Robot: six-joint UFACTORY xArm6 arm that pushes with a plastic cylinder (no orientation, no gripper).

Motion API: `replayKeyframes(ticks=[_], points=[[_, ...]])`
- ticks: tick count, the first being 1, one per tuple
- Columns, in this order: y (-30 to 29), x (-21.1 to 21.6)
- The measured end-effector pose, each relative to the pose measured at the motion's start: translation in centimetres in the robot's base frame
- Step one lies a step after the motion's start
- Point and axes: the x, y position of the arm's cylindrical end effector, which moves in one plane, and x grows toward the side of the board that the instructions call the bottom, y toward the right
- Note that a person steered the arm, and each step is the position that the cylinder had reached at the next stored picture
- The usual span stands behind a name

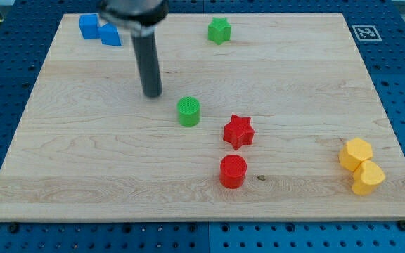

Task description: Push the green circle into the green star

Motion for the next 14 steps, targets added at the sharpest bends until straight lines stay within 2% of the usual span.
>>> replayKeyframes(ticks=[1,3,5,6,7,8,9,11,12,14], points=[[1.8,5.7],[8.8,1.0],[11.3,-0.7],[11.0,1.0],[10.0,0.7],[9.8,-2.0],[9.4,-2.7],[5.0,-2.4],[5.0,-2.4],[5.2,-6.8]])
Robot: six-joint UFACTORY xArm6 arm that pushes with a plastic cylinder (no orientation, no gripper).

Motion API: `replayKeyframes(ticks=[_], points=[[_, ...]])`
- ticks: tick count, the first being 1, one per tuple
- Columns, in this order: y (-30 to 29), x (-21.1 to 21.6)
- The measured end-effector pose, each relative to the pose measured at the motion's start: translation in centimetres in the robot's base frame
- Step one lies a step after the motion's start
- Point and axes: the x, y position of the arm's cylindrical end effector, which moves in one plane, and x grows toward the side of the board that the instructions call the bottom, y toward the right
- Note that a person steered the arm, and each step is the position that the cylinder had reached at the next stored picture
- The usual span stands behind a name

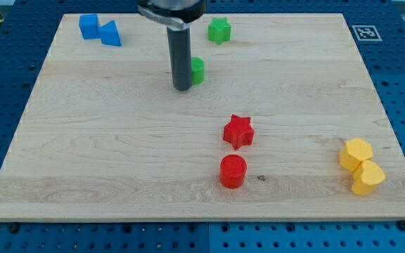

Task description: Push the green circle into the green star

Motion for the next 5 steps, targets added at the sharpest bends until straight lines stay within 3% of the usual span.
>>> replayKeyframes(ticks=[1,3,5], points=[[1.0,-2.2],[7.0,-2.7],[7.3,-5.5]])
